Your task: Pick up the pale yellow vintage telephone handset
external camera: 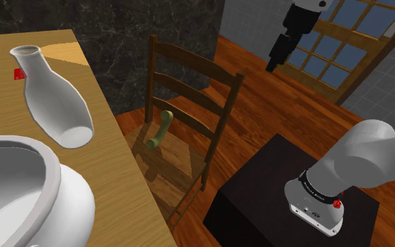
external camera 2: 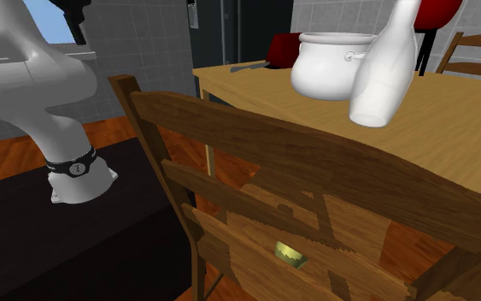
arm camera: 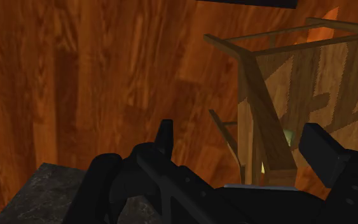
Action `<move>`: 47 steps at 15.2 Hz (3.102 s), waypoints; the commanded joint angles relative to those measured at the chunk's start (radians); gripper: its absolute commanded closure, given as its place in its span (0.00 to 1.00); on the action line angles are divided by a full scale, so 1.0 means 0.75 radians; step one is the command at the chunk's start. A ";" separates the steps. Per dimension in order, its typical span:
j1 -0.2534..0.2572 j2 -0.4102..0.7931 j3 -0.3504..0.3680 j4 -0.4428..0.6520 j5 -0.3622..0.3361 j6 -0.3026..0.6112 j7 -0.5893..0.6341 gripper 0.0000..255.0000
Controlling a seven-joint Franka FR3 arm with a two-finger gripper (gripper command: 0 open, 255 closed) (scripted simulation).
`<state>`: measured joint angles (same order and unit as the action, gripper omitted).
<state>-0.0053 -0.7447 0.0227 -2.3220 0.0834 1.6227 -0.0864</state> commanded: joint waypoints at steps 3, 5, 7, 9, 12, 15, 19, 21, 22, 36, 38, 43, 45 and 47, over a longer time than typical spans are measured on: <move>-0.010 -0.022 0.081 -0.067 0.032 0.066 0.139 0.00; -0.019 -0.028 0.165 -0.121 0.064 0.133 0.279 0.00; -0.029 -0.019 0.252 -0.163 0.095 0.203 0.419 0.00; -0.041 0.006 0.342 -0.191 0.122 0.273 0.561 0.00; -0.071 0.073 0.483 -0.208 0.153 0.380 0.777 0.00; -0.119 0.173 0.630 -0.196 0.159 0.485 1.000 0.00; -0.221 0.353 0.837 -0.136 0.110 0.614 1.320 0.00; -0.293 0.463 0.948 -0.088 0.050 0.669 1.496 0.00; -0.333 0.524 1.005 -0.061 0.008 0.693 1.591 0.00; -0.178 1.683 1.038 0.630 -1.034 0.503 2.981 0.00; -0.098 1.795 0.967 0.757 -1.079 0.458 3.069 0.00; 0.064 2.063 0.815 1.107 -1.135 0.348 3.230 0.00; 0.069 2.078 0.807 1.113 -1.142 0.356 3.237 0.00; 0.075 2.099 0.798 1.112 -1.153 0.375 3.247 0.00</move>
<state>0.0496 0.8233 0.6249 -1.4858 -0.7776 1.8966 2.3428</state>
